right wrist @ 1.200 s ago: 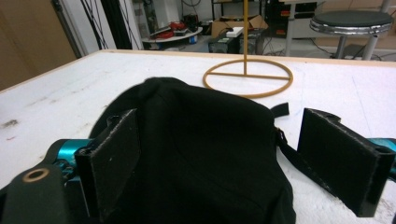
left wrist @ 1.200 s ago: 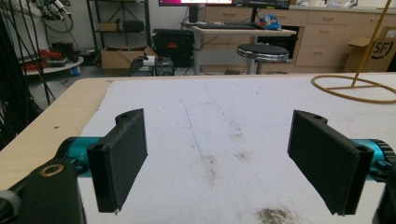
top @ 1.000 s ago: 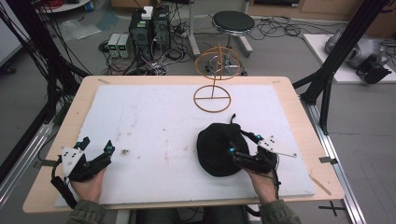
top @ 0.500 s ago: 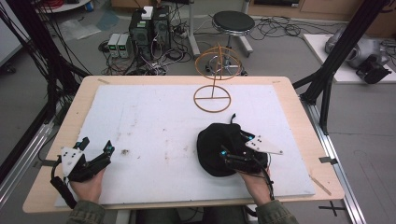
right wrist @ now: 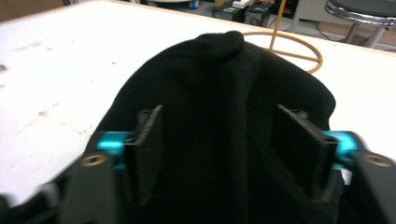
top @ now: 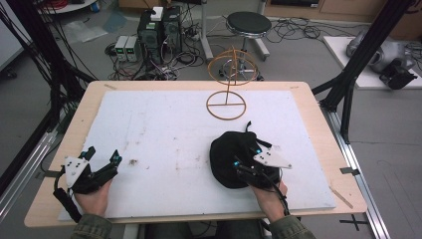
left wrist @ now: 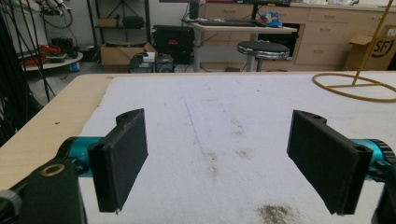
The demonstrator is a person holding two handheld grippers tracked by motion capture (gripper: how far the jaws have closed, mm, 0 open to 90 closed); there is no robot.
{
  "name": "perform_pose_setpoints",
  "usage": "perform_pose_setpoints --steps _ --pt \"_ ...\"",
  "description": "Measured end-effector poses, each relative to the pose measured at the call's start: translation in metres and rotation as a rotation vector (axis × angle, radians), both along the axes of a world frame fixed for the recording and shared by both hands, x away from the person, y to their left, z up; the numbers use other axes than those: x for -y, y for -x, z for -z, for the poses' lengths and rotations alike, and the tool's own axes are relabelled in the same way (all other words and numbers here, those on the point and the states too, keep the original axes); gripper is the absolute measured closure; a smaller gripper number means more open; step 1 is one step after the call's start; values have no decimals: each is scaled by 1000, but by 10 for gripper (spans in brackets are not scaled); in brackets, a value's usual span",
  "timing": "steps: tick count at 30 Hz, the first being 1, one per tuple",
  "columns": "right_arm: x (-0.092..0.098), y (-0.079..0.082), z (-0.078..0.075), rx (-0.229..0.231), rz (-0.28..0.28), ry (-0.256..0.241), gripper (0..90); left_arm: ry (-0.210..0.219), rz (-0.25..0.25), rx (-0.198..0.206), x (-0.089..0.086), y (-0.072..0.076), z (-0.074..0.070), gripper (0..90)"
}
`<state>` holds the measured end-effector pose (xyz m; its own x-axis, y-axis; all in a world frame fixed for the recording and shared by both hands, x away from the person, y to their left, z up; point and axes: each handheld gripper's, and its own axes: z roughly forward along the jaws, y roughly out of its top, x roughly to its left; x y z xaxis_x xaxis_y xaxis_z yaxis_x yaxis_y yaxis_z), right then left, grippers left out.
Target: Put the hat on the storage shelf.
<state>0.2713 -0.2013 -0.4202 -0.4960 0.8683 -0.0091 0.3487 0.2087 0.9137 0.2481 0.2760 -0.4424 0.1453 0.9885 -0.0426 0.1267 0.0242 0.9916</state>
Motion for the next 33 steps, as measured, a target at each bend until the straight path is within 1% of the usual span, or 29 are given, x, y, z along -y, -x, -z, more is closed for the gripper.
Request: perform_pose_setpoints --steps 1,2,3,4,5,6,7,8,16,29,33 --pt "0 0 0 -17 -3 -7 505 0 0 1 0 0 0 204" --pt "0 1 -1 -26 15 -4 610 1 1 -4 0 0 0 204" --pt "0 1 -1 -26 15 -4 610 2 1 -2 0 0 0 204" --pt "1 0 -2 -26 17 -7 675 3 1 -3 0 0 0 204" --pt "3 0 -3 -33 17 -25 757 4 1 -3 0 0 0 205" --pt "4 0 -4 -34 22 -44 792 4 0 -4 0 0 0 205" --pt "7 -1 -5 -44 32 -69 853 4 0 -4 0 0 0 205" --pt "8 -1 -5 -46 34 -66 865 4 0 -4 0 0 0 205" --pt "6 -1 -7 -47 27 -57 872 -2 0 3 0 0 0 204" --pt "5 1 -7 -28 28 -59 872 0 -3 4 -1 0 1 204" --pt "5 1 -8 -22 26 -61 872 -3 -2 -4 -1 -1 1 204"
